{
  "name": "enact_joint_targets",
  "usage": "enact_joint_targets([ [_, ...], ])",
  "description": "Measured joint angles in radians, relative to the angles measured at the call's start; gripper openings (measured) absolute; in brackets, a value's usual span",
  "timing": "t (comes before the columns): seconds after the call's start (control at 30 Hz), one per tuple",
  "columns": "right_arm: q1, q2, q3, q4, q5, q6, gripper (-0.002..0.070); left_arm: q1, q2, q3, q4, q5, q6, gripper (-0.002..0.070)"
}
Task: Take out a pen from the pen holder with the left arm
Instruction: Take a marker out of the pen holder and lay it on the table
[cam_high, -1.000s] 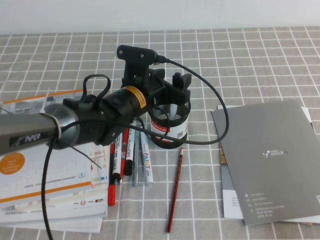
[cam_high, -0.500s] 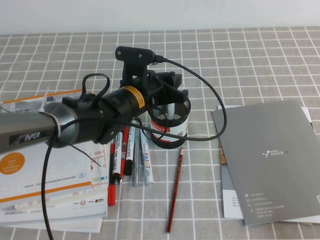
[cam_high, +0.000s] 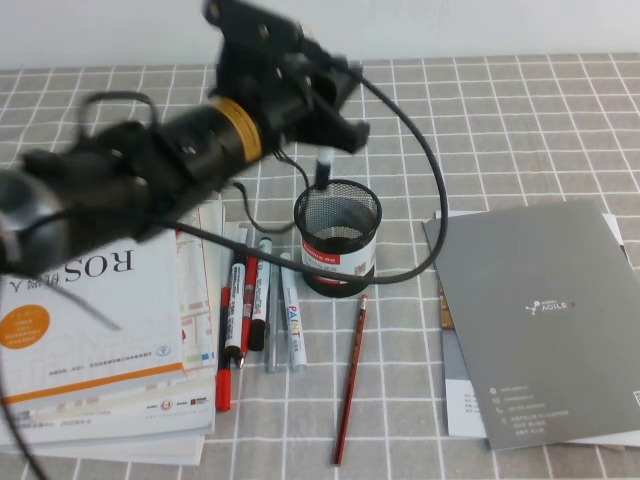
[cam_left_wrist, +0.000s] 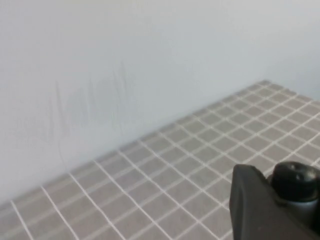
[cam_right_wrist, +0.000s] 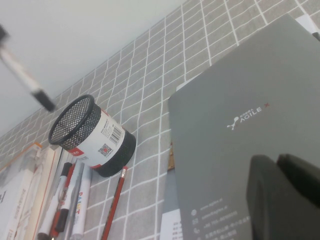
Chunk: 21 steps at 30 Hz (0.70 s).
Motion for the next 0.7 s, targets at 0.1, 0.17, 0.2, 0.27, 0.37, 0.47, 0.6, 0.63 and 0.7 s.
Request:
enact_joint_targets([
  [0.1,0.0,0.0,0.0,0.0,0.0,0.0,-0.0013,0.0,-0.105,0.0,0.102,0.074,-0.065,0.0119],
  [0.17,0.0,0.0,0.0,0.0,0.0,0.0,-0.0013,0.0,-0.167,0.0,0.172,0.147,-0.14,0.0119],
  [0.2,0.0,0.0,0.0,0.0,0.0,0.0,-0.0013,0.0,-0.199,0.0,0.202,0.197,-0.184,0.0119],
  [0.27,0.0,0.0,0.0,0.0,0.0,0.0,-0.0013,0.0,-0.254,0.0,0.217,0.301,-0.241,0.0119],
  [0.37,0.0,0.0,0.0,0.0,0.0,0.0,-0.0013,0.0,-0.327,0.0,0.118,0.472,-0.198,0.0119],
  [0.47,0.0,0.0,0.0,0.0,0.0,0.0,-0.0013,0.002,-0.365,0.007,-0.101,0.631,0.015,0.0119],
  [0.6,0.0,0.0,0.0,0.0,0.0,0.0,-0.0013,0.022,-0.359,0.013,-0.515,0.841,0.415,0.0119],
  [0.63,0.0,0.0,0.0,0.0,0.0,0.0,-0.0013,0.03,-0.35,0.013,-0.616,0.877,0.484,0.0119],
  [0.7,0.0,0.0,0.0,0.0,0.0,0.0,-0.0013,0.055,-0.322,0.015,-0.769,0.95,0.607,0.0119],
])
